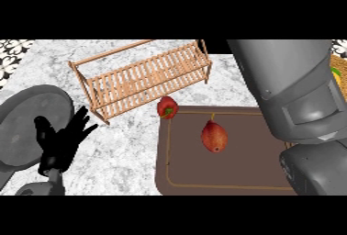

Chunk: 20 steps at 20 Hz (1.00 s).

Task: Pick the bell pepper from the tray and place it in the tiered shelf

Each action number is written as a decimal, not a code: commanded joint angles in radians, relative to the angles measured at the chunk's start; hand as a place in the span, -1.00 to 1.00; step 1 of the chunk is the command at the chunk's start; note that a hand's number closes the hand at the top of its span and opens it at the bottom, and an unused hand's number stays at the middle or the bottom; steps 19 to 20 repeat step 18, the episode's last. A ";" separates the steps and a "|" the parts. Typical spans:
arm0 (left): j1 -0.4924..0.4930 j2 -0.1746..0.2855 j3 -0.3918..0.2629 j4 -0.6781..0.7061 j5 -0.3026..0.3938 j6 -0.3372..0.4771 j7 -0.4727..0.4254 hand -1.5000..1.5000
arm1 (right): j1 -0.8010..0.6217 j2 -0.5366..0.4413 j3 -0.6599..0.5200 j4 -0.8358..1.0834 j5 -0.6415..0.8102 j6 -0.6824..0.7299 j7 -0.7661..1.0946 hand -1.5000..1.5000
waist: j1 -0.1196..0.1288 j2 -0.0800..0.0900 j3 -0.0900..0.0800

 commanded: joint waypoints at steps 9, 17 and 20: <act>0.001 -0.005 0.014 0.043 -0.001 -0.009 -0.003 0.00 | 0.107 -0.251 -0.111 0.007 -0.038 -0.075 -0.004 -1.00 | -0.011 0.003 -0.003; 0.000 -0.014 0.005 0.023 -0.014 -0.004 0.020 0.00 | 0.201 -0.406 -0.157 -0.003 -0.141 0.180 -0.044 -1.00 | -0.011 0.002 -0.003; -0.020 -0.002 0.023 0.078 -0.013 -0.017 -0.009 0.00 | 0.183 -0.401 -0.157 0.000 -0.148 0.179 -0.043 -1.00 | -0.011 0.002 -0.003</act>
